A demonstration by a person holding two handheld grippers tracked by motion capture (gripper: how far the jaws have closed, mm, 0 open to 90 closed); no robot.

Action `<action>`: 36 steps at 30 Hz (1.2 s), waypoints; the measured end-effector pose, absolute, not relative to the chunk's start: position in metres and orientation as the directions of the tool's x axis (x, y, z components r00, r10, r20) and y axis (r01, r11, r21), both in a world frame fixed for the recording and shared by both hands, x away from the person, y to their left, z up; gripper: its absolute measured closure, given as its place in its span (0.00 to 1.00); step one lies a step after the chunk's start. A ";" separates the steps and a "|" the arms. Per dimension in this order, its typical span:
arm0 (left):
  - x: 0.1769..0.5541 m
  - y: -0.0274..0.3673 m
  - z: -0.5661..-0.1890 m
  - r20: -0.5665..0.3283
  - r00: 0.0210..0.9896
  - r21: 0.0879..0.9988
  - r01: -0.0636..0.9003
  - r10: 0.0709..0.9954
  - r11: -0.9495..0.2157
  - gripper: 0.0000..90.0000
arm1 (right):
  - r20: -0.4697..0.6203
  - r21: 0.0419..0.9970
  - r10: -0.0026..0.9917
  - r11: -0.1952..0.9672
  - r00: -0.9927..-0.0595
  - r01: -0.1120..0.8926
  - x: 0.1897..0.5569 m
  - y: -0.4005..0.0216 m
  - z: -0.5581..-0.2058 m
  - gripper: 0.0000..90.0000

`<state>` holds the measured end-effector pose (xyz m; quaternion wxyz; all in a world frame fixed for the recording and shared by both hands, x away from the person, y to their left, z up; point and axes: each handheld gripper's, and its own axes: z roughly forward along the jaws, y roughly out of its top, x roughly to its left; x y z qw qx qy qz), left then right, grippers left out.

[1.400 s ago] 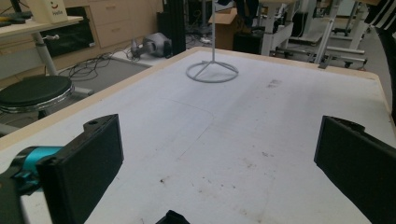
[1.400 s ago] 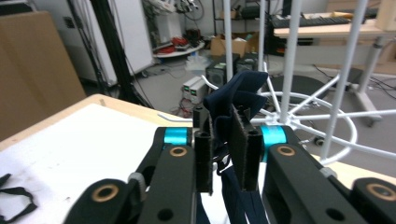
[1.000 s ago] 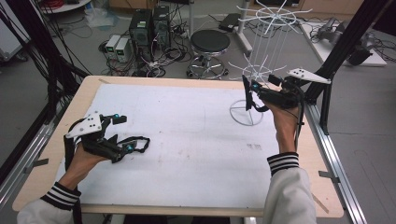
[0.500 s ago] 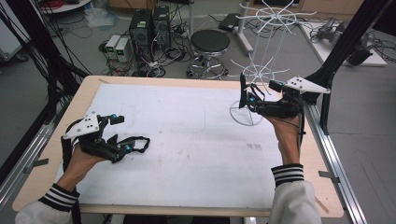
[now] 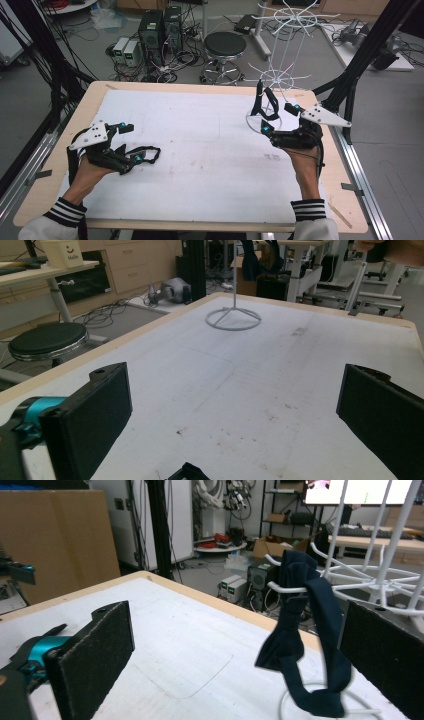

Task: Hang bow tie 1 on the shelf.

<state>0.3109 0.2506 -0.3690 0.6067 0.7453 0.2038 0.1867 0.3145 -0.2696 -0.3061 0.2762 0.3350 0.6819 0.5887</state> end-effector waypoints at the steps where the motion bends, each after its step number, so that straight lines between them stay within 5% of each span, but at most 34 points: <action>1: 0.311 0.251 -0.369 0.033 0.849 0.980 0.076 0.527 -0.184 0.02 | 0.014 0.988 0.781 0.084 -0.625 0.126 0.312 -0.269 -0.309 0.01; 36: 0.309 0.251 -0.379 0.028 0.840 0.988 0.058 0.542 -0.142 0.02 | -0.001 0.999 0.770 0.027 -0.638 0.031 0.266 -0.264 -0.377 0.01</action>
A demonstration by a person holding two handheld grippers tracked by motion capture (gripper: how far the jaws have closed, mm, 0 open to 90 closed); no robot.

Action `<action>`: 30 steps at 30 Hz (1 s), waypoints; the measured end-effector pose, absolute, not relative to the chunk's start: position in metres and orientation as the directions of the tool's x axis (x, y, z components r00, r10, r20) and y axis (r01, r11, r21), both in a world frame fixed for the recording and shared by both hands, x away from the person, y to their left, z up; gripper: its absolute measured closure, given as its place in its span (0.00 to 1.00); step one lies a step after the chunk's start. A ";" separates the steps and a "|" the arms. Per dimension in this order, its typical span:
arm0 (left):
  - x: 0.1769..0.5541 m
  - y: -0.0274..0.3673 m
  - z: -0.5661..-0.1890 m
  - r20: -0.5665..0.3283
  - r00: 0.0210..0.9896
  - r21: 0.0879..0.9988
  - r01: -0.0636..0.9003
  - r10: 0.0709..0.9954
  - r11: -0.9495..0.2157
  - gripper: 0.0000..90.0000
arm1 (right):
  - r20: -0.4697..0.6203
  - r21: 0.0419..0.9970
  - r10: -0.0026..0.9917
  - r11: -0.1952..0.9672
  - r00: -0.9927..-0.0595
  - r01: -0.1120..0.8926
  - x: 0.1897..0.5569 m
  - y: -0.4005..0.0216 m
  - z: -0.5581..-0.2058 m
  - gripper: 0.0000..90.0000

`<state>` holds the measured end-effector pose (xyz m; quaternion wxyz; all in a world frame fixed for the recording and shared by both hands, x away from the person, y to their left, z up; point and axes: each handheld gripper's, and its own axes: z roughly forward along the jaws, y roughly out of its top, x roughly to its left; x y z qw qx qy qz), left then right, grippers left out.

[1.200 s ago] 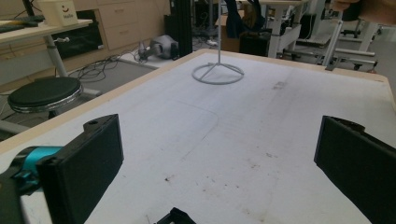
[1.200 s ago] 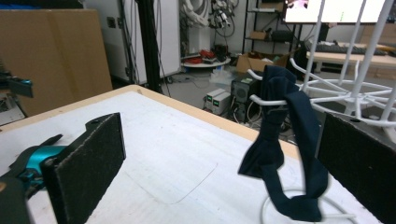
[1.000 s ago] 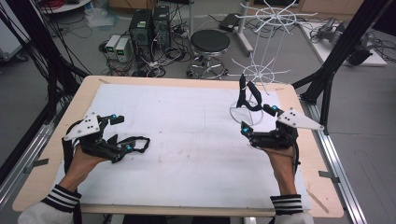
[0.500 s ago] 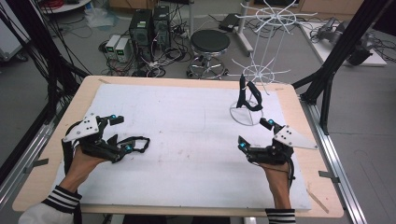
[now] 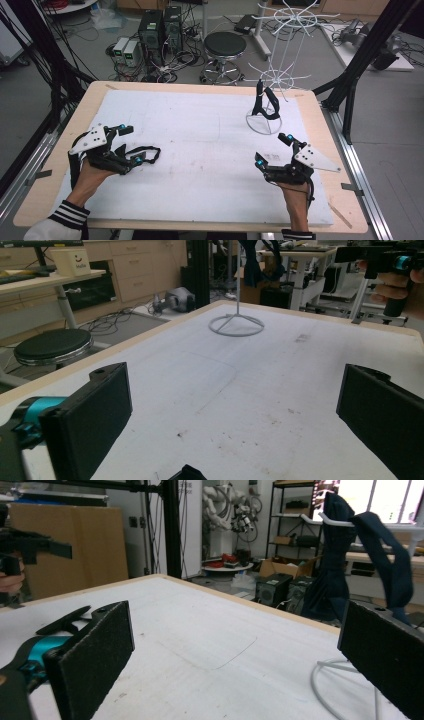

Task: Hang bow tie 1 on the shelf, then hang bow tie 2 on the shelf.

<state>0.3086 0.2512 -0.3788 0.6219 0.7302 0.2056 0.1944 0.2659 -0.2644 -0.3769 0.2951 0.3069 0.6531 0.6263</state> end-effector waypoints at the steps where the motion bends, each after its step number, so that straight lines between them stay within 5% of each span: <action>1: 0.309 0.251 -0.379 0.031 0.839 0.988 0.057 0.543 -0.145 0.02 | 0.004 0.999 0.766 0.020 -0.642 0.029 0.266 -0.264 -0.377 0.01; 30: 0.309 0.262 -0.356 0.060 0.839 0.962 0.096 0.540 -0.255 0.02 | 0.024 0.999 0.772 0.006 -0.635 0.045 0.266 -0.266 -0.377 0.01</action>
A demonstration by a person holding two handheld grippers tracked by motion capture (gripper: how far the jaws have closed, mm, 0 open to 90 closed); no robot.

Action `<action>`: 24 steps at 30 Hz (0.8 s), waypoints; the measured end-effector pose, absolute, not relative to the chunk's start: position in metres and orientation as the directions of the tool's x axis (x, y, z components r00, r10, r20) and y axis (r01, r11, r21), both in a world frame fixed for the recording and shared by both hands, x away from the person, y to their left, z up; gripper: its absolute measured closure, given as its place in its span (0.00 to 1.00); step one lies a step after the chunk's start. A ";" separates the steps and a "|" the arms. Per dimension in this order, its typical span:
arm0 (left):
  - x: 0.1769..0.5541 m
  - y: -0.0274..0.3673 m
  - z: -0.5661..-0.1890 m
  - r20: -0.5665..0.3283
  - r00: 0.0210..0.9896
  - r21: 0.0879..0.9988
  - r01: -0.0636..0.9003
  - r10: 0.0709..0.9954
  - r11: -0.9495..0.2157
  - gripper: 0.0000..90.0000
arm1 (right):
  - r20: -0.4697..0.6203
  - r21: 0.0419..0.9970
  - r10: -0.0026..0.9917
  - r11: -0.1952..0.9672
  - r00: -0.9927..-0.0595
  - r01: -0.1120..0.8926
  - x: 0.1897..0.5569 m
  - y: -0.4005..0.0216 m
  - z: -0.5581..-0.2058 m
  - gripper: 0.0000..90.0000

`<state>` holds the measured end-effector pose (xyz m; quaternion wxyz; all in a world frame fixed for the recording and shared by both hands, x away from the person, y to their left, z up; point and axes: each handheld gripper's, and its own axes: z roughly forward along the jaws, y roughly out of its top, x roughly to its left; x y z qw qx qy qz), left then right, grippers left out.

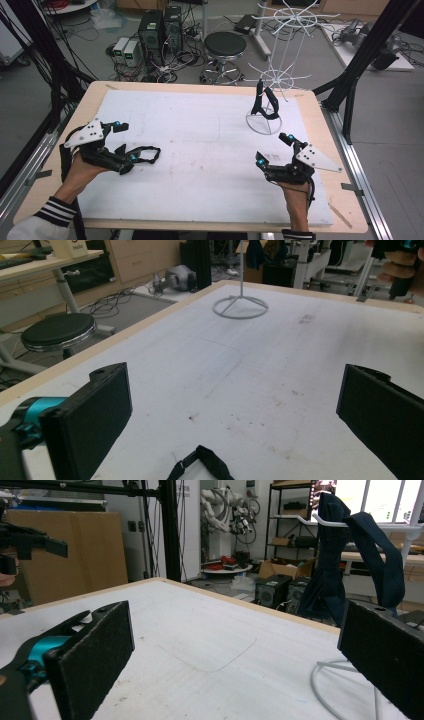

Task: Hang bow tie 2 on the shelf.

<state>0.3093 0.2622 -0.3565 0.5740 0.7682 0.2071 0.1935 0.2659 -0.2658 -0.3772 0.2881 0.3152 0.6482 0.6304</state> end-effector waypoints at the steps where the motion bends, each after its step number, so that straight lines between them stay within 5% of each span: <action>1: 0.309 0.263 -0.355 0.060 0.838 0.960 0.099 0.542 -0.261 0.02 | 0.025 0.999 0.772 0.004 -0.635 0.044 0.266 -0.266 -0.377 0.01; 24: 0.328 0.298 -0.338 0.133 0.872 0.875 0.119 0.470 -0.470 0.02 | 0.034 0.999 0.772 0.000 -0.635 0.054 0.265 -0.269 -0.378 0.01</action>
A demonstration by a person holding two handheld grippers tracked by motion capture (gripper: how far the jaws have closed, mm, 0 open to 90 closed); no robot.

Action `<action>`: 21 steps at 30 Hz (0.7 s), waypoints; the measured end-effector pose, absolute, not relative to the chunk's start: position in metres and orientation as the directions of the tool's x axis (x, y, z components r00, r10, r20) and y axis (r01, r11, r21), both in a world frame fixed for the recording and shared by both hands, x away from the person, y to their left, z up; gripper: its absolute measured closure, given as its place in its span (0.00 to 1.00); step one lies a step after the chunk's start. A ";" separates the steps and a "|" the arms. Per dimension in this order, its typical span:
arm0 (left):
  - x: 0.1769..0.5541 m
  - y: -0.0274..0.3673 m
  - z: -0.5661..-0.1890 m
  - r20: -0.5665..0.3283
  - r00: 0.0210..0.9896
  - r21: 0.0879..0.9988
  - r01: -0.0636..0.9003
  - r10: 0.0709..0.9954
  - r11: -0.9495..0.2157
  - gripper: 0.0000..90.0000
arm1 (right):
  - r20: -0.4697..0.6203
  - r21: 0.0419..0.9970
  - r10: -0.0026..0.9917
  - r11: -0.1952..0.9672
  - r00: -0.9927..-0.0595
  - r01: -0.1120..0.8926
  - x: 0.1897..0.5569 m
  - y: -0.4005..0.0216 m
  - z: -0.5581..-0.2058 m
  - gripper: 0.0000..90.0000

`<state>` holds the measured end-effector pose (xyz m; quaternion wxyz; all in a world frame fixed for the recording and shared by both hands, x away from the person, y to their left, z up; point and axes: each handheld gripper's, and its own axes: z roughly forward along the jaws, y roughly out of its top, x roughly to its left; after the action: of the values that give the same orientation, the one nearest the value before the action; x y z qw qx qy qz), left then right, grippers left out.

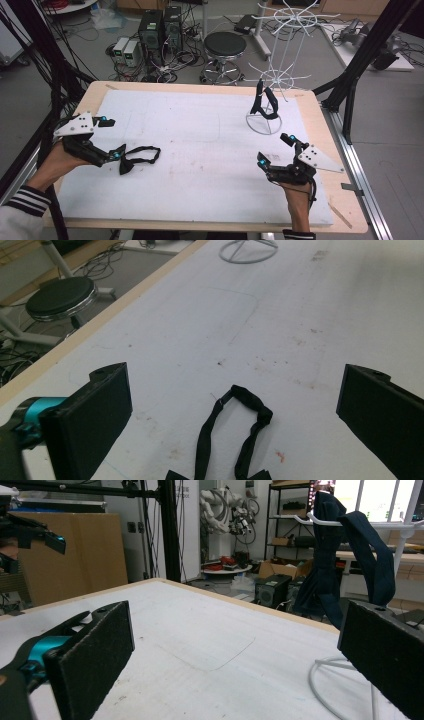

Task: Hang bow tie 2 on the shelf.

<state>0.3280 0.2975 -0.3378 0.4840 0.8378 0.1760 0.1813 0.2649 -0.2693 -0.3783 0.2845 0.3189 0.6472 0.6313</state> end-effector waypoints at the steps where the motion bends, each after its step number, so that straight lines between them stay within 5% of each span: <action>1: 0.330 0.298 -0.338 0.127 0.882 0.870 0.120 0.454 -0.477 0.02 | 0.030 0.999 0.772 0.003 -0.635 0.051 0.265 -0.269 -0.379 0.01; 21: 0.365 0.310 -0.350 0.122 0.944 0.790 0.095 0.307 -0.606 0.02 | 0.038 0.999 0.768 -0.009 -0.639 0.048 0.263 -0.277 -0.382 0.01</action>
<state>0.3649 0.3099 -0.3503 0.4293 0.8875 0.1134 0.1235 0.2629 -0.2766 -0.3821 0.2833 0.3167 0.6445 0.6357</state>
